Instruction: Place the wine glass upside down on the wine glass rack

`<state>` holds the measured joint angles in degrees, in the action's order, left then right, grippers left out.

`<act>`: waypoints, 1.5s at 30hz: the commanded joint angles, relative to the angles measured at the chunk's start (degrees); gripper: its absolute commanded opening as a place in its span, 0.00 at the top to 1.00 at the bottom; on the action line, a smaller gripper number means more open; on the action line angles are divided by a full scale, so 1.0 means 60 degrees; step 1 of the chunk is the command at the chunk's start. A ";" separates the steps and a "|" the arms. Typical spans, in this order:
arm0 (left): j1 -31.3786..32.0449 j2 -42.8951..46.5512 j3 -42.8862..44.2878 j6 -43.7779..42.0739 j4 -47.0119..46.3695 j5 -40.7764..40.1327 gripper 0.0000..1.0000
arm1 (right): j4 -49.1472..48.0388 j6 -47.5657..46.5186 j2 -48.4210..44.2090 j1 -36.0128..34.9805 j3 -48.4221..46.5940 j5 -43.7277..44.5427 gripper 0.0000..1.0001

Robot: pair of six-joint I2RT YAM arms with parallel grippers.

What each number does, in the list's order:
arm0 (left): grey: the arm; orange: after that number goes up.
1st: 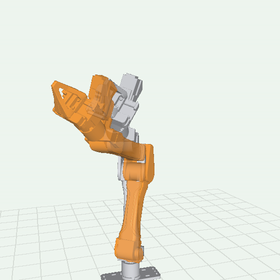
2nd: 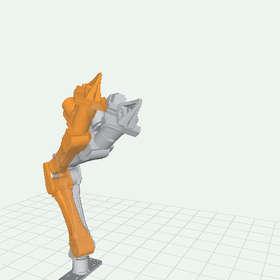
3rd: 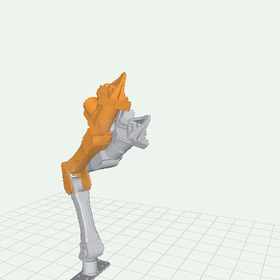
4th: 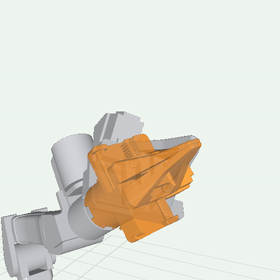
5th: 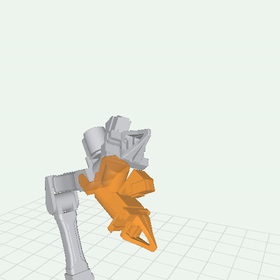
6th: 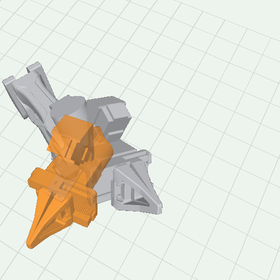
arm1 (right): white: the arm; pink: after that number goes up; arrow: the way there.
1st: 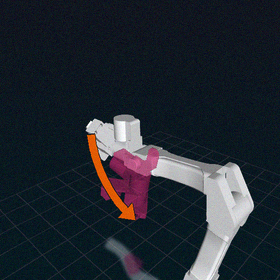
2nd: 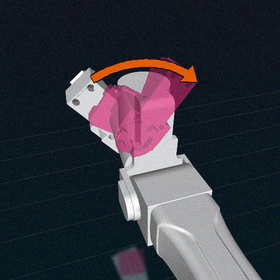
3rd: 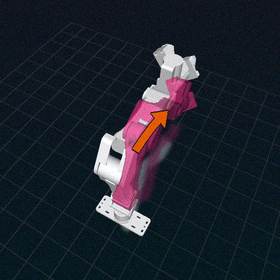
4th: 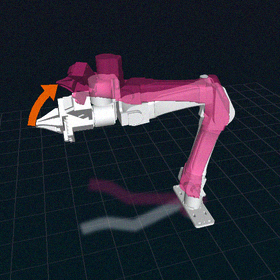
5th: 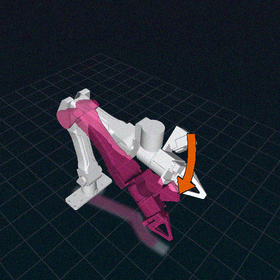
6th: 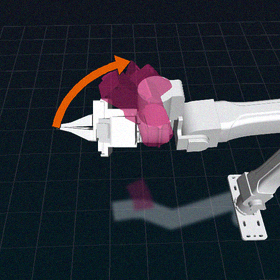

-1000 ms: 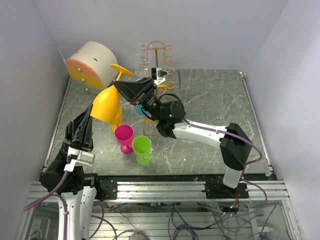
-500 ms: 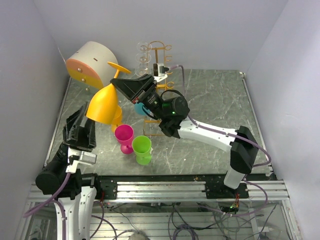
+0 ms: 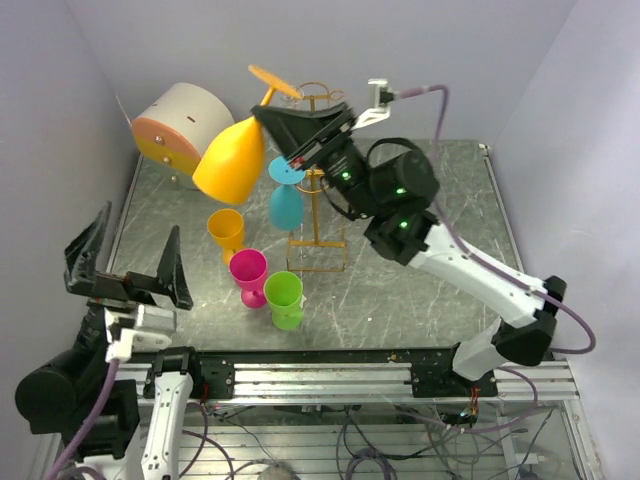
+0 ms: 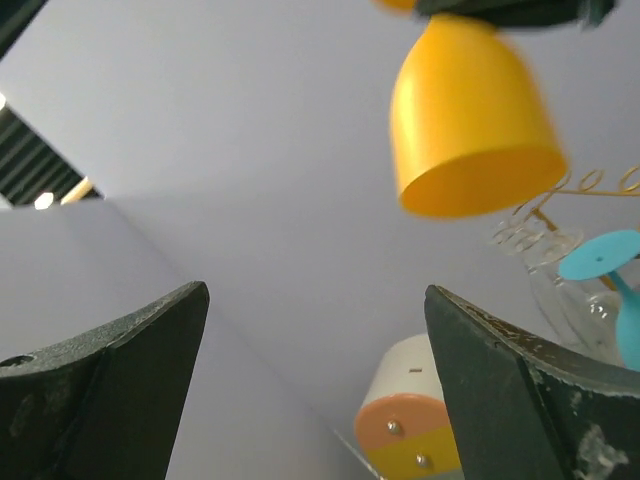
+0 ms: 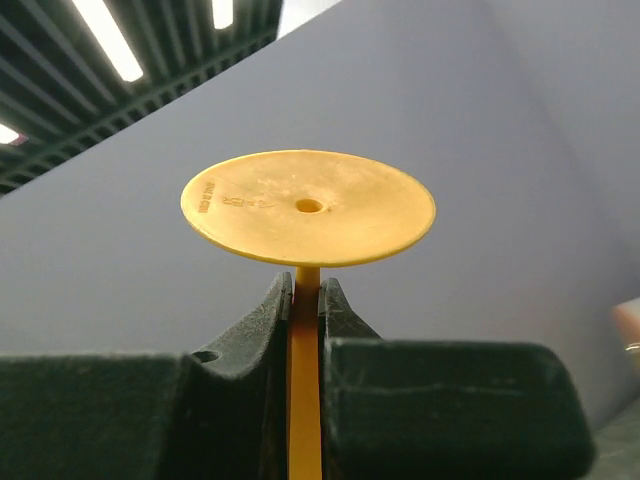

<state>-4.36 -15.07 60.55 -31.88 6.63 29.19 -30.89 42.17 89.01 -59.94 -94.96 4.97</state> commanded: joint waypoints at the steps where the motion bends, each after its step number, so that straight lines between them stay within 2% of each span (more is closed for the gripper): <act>1: -0.0093 -0.1266 0.1508 0.0270 0.3638 -0.1789 0.00 | 0.2355 -0.2687 -0.0660 0.0421 -0.0885 0.1020 1.00; 4: -0.0084 -0.1815 0.1673 0.0638 0.4247 -0.2215 0.00 | 0.3470 -0.3587 -0.1079 0.1140 -0.1105 0.1340 1.00; 9: -0.0094 -0.3025 0.2326 0.1938 0.5368 -0.2340 0.00 | 0.4254 -0.4658 -0.2140 0.2457 -0.0605 0.1761 1.00; 12: -0.0101 -0.3955 0.2797 0.2764 0.6103 -0.3106 0.00 | 0.4801 -0.4916 -0.2569 0.3597 -0.0225 0.1618 1.00; 16: -0.0087 -0.5860 0.3850 0.3393 0.7887 -0.3766 0.00 | 0.4470 -0.5543 -0.2990 0.4823 0.0884 0.1902 1.00; 19: -0.0082 -0.6744 0.4396 0.3358 0.8574 -0.3715 0.00 | 0.4348 -0.5107 -0.2841 0.6286 0.1304 0.1028 1.00; 22: -0.0099 -0.6891 0.4250 0.3472 0.8317 -0.3677 0.00 | 0.4320 -0.4547 -0.2178 0.7829 0.1339 -0.0677 1.00; 24: -0.0103 -0.6951 0.4128 0.3614 0.8127 -0.3412 0.00 | 0.4002 -0.4369 -0.1703 0.8419 0.1458 -0.1640 1.00; 30: -0.0806 -0.7641 0.4851 0.3681 0.8681 -0.1519 0.00 | 0.1934 -0.5438 -0.0515 0.8562 0.1986 -0.2672 1.00; 33: -0.0804 -0.7855 0.4853 0.3724 0.8853 -0.1111 0.00 | 0.1408 -0.5934 0.0399 0.8552 0.1586 -0.3575 1.00; 36: -0.0822 -0.7814 0.4657 0.3389 0.8996 -0.0630 0.01 | -0.0378 -0.6363 0.1070 0.8398 0.1902 -0.5029 1.00; 37: -0.0825 -0.7801 0.4585 0.3373 0.8942 -0.0705 0.01 | -0.0586 -0.6678 0.1239 0.8261 0.1960 -0.5078 1.00; 39: -0.0813 -0.7779 0.4522 0.3346 0.8897 -0.0963 0.02 | -0.0079 -0.7448 0.1742 0.7985 0.1524 -0.5241 1.00; 42: -0.0822 -0.7709 0.4377 0.3337 0.8791 -0.1183 0.02 | 0.0883 -0.8444 0.2664 0.7811 0.0204 -0.6390 1.00; 45: -0.0835 -0.7618 0.4185 0.3304 0.8703 -0.0988 0.02 | 0.0615 -0.8978 0.3099 0.7770 0.0017 -0.7252 1.00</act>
<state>-8.56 -61.93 87.02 -11.53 59.37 21.45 -24.99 -3.99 105.75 -12.95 -91.68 -28.97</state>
